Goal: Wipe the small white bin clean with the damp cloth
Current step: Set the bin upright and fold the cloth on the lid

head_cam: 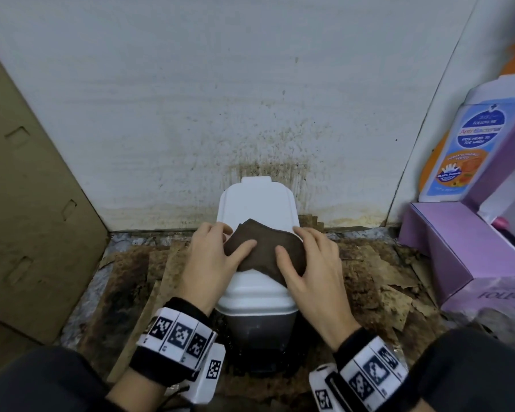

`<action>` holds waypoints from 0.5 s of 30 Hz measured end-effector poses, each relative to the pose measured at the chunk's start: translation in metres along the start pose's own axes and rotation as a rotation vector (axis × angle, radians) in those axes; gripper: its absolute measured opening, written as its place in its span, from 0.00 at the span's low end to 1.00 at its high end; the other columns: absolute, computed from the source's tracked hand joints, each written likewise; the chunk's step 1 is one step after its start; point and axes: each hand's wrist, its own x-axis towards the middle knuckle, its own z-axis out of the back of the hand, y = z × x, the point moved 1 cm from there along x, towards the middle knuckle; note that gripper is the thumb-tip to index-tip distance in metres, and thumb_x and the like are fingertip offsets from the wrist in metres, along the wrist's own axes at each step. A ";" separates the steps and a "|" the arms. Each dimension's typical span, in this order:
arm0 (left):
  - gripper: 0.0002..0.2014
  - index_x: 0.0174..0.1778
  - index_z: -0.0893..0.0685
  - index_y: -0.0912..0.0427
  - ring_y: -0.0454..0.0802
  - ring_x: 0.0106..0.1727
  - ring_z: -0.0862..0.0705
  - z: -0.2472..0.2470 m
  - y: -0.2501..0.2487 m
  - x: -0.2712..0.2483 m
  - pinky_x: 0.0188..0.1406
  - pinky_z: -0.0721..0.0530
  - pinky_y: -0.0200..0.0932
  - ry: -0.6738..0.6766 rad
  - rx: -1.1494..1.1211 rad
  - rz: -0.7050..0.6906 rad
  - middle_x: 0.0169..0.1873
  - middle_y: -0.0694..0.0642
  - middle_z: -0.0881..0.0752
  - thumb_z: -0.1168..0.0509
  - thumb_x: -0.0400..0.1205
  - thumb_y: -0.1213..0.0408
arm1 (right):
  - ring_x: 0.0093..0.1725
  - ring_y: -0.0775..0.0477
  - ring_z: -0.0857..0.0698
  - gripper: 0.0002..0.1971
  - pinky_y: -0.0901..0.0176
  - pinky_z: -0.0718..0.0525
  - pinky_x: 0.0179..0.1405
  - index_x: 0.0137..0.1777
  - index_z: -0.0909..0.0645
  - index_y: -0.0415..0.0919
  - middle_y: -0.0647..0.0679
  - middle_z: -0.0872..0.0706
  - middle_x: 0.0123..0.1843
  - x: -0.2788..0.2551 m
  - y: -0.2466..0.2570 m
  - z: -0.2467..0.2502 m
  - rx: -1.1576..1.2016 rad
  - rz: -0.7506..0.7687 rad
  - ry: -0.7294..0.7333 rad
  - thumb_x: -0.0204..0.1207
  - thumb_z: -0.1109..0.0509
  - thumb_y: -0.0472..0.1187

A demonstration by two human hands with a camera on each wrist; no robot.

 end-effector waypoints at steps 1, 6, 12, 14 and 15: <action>0.22 0.58 0.18 0.54 0.48 0.56 0.22 -0.002 -0.001 0.001 0.52 0.27 0.40 0.012 0.031 0.004 0.51 0.50 0.20 0.29 0.80 0.40 | 0.79 0.52 0.32 0.31 0.50 0.30 0.80 0.84 0.29 0.47 0.53 0.27 0.78 -0.005 0.000 0.000 0.041 -0.087 0.011 0.86 0.36 0.62; 0.20 0.50 0.20 0.55 0.52 0.53 0.19 -0.004 -0.003 0.005 0.50 0.20 0.48 0.048 0.044 0.051 0.47 0.52 0.17 0.27 0.78 0.41 | 0.71 0.52 0.26 0.40 0.62 0.27 0.67 0.84 0.30 0.45 0.51 0.27 0.70 -0.018 0.004 0.008 0.240 -0.364 0.080 0.79 0.29 0.68; 0.13 0.47 0.24 0.55 0.50 0.48 0.21 0.001 -0.006 -0.005 0.38 0.31 0.40 0.066 -0.018 0.078 0.43 0.51 0.21 0.30 0.84 0.50 | 0.48 0.65 0.13 0.24 0.80 0.19 0.39 0.56 0.14 0.47 0.60 0.10 0.48 -0.009 -0.007 0.016 0.369 -0.391 0.068 0.70 0.18 0.63; 0.12 0.47 0.27 0.54 0.49 0.45 0.24 0.002 -0.007 -0.012 0.34 0.34 0.37 0.049 -0.035 0.068 0.42 0.50 0.23 0.33 0.86 0.53 | 0.48 0.63 0.10 0.23 0.76 0.16 0.40 0.56 0.11 0.47 0.59 0.07 0.47 -0.005 -0.009 0.015 0.384 -0.364 0.055 0.69 0.17 0.62; 0.11 0.47 0.28 0.55 0.48 0.42 0.25 0.003 -0.008 -0.015 0.32 0.35 0.37 0.039 -0.050 0.064 0.41 0.50 0.23 0.34 0.87 0.54 | 0.47 0.64 0.10 0.22 0.76 0.15 0.41 0.57 0.12 0.48 0.59 0.07 0.47 -0.004 -0.009 0.015 0.386 -0.345 0.046 0.69 0.16 0.60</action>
